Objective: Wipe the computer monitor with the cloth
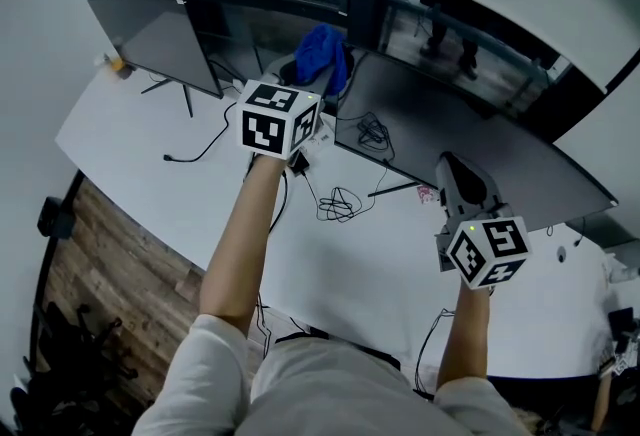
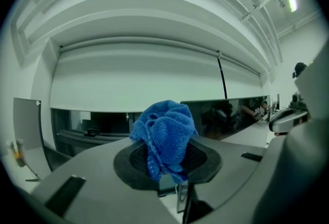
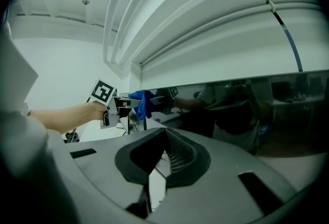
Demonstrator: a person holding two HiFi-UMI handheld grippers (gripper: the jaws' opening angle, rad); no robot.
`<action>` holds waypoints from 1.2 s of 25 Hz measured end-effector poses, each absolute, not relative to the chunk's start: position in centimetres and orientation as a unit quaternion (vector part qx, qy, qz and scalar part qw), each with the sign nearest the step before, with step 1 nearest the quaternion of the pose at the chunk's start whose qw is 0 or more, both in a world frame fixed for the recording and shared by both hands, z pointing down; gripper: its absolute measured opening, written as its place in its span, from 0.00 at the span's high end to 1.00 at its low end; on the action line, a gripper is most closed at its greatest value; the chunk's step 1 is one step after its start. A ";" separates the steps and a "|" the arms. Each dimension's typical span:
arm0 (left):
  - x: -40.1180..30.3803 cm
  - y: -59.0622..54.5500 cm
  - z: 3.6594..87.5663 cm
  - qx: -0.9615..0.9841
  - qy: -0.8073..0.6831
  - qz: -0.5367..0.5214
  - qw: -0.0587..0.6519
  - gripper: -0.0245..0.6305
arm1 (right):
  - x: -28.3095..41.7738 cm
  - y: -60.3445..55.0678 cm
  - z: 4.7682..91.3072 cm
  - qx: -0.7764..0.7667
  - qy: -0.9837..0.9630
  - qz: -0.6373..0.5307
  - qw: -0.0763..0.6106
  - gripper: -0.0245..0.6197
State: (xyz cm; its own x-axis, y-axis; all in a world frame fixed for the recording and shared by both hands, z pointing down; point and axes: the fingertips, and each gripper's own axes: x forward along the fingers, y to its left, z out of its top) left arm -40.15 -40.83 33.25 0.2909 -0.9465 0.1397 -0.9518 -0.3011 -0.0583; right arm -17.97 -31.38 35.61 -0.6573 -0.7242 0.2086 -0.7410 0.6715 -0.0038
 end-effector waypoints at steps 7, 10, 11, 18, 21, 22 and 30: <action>-39.3 -40.4 40.0 0.802 -0.583 0.119 0.054 0.80 | -18.1 -31.2 37.7 0.402 -0.907 0.055 0.112 0.94; -39.1 -40.6 44.1 0.800 -0.579 0.134 0.086 0.80 | -18.0 -31.4 39.3 0.404 -0.904 0.059 0.125 0.94; -39.1 -40.6 45.6 0.798 -0.578 0.137 0.099 0.80 | -18.0 -31.4 39.9 0.404 -0.903 0.060 0.131 0.94; -38.7 -39.8 56.8 0.775 -0.575 0.160 0.205 0.80 | -16.5 -31.0 44.9 0.402 -0.898 0.085 0.160 0.94; -38.2 -39.5 60.2 0.763 -0.577 0.149 0.249 0.80 | -15.5 -31.0 46.4 0.406 -0.893 0.094 0.168 0.94; -38.0 -39.5 61.2 0.759 -0.578 0.143 0.263 0.80 | -15.1 -31.1 46.8 0.408 -0.892 0.096 0.170 0.94; -34.2 -39.0 66.4 0.760 -0.545 0.127 0.330 0.80 | -11.7 -30.8 50.1 0.412 -0.886 0.112 0.180 0.94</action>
State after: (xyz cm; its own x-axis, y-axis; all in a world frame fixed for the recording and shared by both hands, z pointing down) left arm -34.19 -38.96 66.43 0.3738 -0.7449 0.5526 -0.9124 -0.1882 0.3634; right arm -11.69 -30.84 50.07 -0.5962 -0.6898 0.4108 -0.7702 0.6359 -0.0499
